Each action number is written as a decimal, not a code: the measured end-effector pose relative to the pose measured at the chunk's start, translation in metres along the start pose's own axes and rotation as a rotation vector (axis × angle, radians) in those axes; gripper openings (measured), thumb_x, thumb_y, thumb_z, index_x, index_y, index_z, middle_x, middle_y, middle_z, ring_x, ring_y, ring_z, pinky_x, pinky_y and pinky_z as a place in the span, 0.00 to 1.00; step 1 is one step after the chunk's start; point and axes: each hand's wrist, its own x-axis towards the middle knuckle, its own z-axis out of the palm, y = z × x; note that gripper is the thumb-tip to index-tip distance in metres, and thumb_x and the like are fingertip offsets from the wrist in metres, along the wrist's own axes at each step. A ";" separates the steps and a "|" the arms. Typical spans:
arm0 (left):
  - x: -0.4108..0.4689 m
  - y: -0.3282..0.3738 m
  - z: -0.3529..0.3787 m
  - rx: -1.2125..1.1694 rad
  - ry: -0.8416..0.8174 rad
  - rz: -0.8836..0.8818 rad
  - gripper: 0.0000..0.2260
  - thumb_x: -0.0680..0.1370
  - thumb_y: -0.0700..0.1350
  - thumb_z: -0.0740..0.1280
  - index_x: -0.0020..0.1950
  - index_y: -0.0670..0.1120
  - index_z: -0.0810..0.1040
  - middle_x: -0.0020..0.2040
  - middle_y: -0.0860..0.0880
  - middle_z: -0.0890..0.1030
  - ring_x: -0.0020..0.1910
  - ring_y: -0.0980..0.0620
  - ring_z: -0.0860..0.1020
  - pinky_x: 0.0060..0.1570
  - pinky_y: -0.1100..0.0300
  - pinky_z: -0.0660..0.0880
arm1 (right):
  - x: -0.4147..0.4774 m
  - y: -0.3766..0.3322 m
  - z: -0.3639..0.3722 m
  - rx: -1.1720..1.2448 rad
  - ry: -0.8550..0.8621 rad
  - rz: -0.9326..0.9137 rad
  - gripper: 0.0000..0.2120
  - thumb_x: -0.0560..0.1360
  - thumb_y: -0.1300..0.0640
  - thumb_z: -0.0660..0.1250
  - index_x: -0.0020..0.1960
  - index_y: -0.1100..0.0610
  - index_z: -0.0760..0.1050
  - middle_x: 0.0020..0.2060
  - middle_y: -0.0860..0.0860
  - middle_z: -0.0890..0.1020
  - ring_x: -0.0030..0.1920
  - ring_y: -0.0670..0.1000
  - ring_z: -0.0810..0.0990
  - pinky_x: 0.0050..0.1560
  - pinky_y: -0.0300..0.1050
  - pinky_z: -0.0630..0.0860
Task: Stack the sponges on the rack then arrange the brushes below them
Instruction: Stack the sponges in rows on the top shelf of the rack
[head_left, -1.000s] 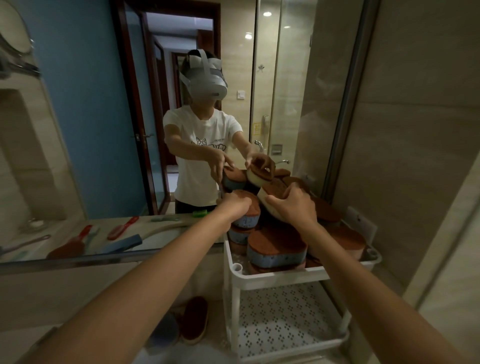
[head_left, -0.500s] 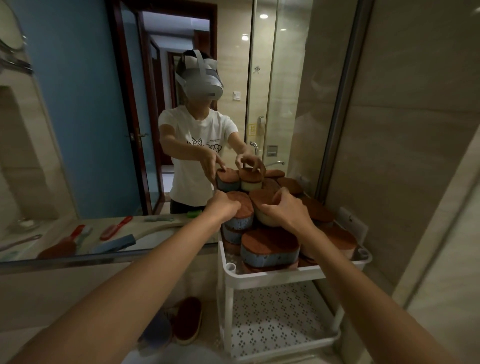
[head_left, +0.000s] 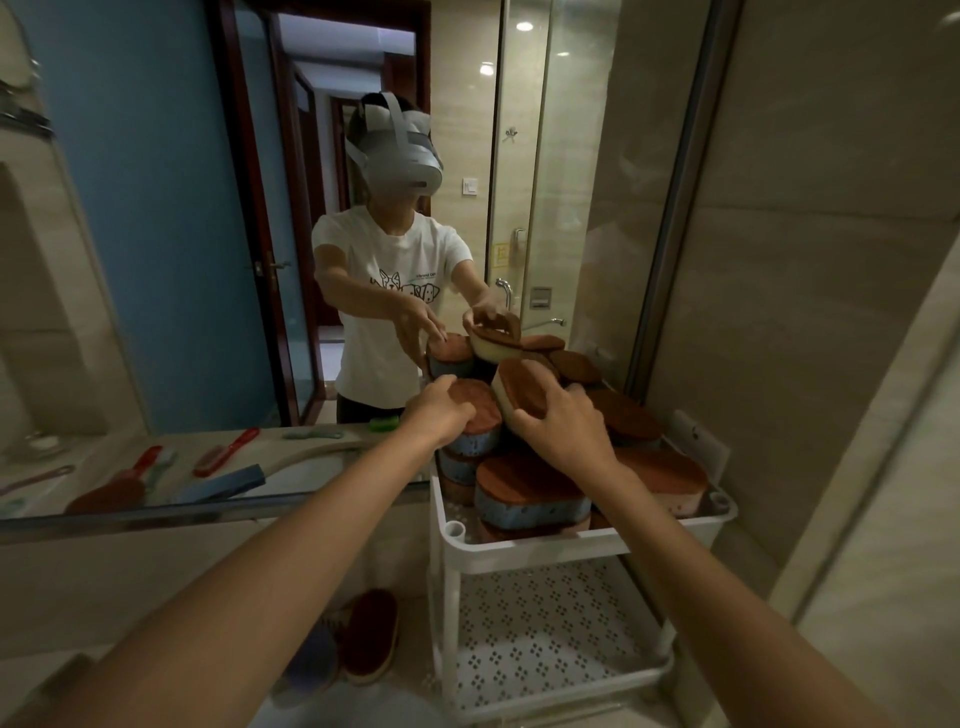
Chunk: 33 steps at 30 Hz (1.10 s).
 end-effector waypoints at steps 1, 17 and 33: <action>0.000 0.000 0.001 0.002 0.004 0.004 0.26 0.77 0.45 0.62 0.74 0.48 0.61 0.71 0.43 0.70 0.68 0.42 0.69 0.67 0.48 0.69 | 0.000 0.000 0.002 -0.048 -0.019 -0.011 0.28 0.76 0.47 0.60 0.73 0.41 0.55 0.62 0.61 0.69 0.60 0.64 0.72 0.58 0.52 0.70; -0.006 0.000 0.009 0.074 -0.008 0.030 0.22 0.81 0.45 0.55 0.75 0.46 0.59 0.75 0.43 0.63 0.72 0.43 0.64 0.70 0.52 0.65 | 0.002 -0.006 0.003 -0.463 -0.146 -0.132 0.24 0.78 0.47 0.54 0.73 0.47 0.59 0.72 0.58 0.60 0.71 0.63 0.57 0.67 0.61 0.60; -0.116 -0.049 -0.046 0.080 0.552 0.088 0.13 0.79 0.40 0.58 0.60 0.42 0.77 0.58 0.45 0.79 0.57 0.48 0.77 0.51 0.60 0.69 | -0.086 -0.067 0.044 0.214 0.094 -0.479 0.15 0.74 0.65 0.60 0.60 0.63 0.75 0.56 0.59 0.76 0.55 0.58 0.76 0.51 0.45 0.69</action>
